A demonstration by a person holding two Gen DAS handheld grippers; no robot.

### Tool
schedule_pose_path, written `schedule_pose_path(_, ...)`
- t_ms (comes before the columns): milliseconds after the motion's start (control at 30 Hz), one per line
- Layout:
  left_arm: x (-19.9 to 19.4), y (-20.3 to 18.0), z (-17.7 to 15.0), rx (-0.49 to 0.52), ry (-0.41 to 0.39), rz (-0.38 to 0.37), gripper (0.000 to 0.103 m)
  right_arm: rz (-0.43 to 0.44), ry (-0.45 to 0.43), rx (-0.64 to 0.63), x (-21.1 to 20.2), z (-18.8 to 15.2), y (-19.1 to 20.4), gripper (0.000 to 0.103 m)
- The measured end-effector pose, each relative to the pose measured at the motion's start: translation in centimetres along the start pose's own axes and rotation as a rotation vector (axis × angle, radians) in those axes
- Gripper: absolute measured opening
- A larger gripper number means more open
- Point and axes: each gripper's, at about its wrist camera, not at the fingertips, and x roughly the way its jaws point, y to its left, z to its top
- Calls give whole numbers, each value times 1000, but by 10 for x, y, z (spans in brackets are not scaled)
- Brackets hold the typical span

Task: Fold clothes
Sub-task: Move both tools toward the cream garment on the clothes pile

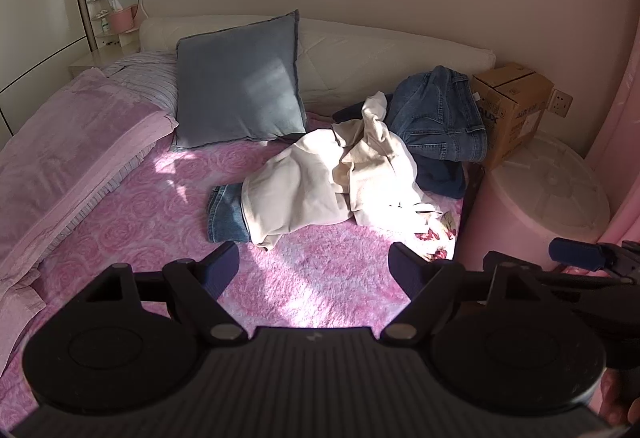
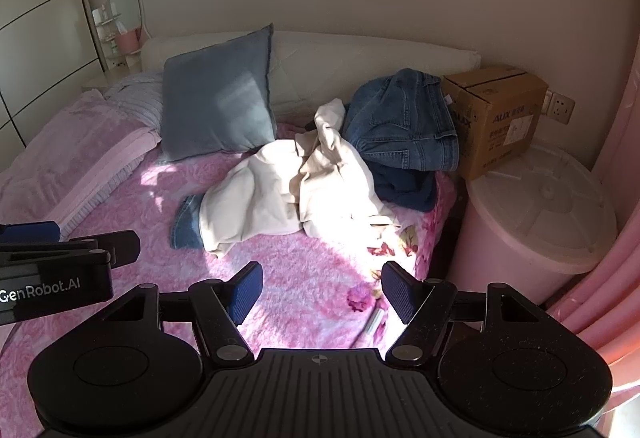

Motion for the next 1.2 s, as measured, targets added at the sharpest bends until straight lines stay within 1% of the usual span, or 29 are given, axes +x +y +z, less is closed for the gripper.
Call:
schedule_pose_path(167,-2,-2,-1,7,-3,-1,79,-3,-18,-5,3,0,5,69)
schedule_pose_path(200,0,3,-4,4,-3,-1,79,-3,-21,-6,3,0,6,69)
schedule_pose_path(333,7,17,4,-7,9,-7,79,-5,-27,-8,4,7,9,69)
schedule_pose_path(567,19,28,5,-16,43,-3,79,-3,27,20,16,12,4,69)
schedule_pose_path(767,26,32,5,-20,66,-12,79,-23,59,18,19,12,2,69)
schedule_pose_path(967,29,31,5,-8,64,-22,79,-37,58,27,21,12,3,69)
schedule_pose_path(1200,33,41,5,-21,69,-10,79,-39,57,17,27,15,11,69)
